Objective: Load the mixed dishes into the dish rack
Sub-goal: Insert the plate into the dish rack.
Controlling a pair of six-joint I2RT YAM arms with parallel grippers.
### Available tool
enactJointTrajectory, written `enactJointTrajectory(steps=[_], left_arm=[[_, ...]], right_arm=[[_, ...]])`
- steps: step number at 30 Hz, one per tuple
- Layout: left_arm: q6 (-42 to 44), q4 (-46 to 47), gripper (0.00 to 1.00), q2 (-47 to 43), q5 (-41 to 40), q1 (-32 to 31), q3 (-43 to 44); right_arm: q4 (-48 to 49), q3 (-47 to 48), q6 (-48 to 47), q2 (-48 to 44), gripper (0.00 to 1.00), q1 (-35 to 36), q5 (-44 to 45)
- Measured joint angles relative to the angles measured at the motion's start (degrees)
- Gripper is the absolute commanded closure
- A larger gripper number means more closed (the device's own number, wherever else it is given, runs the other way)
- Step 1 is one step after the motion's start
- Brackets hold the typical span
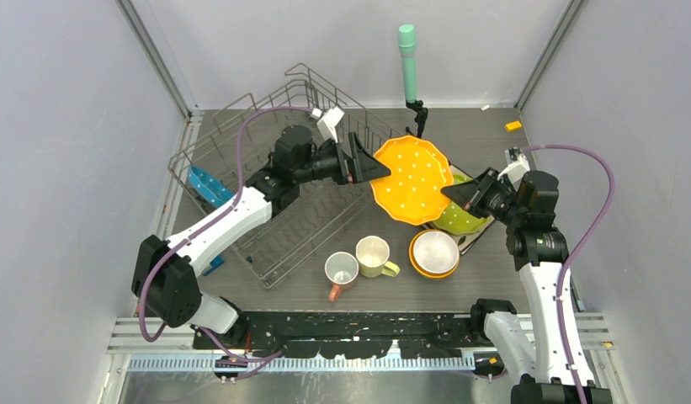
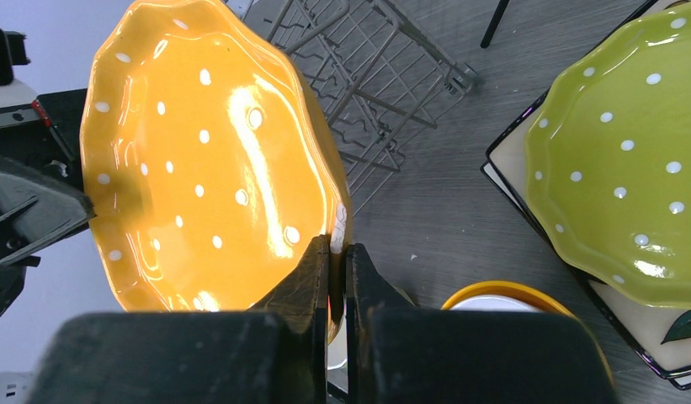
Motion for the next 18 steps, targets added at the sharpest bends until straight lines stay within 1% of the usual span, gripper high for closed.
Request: enactJointTrajectory(steps=[6,14,18], left_arm=[[-0.9,-0.1,0.23,0.4,0.0,-0.1,0.9],[-1.0,-0.3,0.25,1.8,0.7,-0.7,3.1],[-1.1,-0.4,0.31,3.2,1.2,-1.1,3.6]], right_arm=[[0.0,0.0,-0.4,0.1,1.00,0.7,0.5],[-0.1,0.0,-1.3,0.2,1.00,0.9,1.0],[-0.2,0.0,-1.4,0.2,1.00,1.2,1.1]])
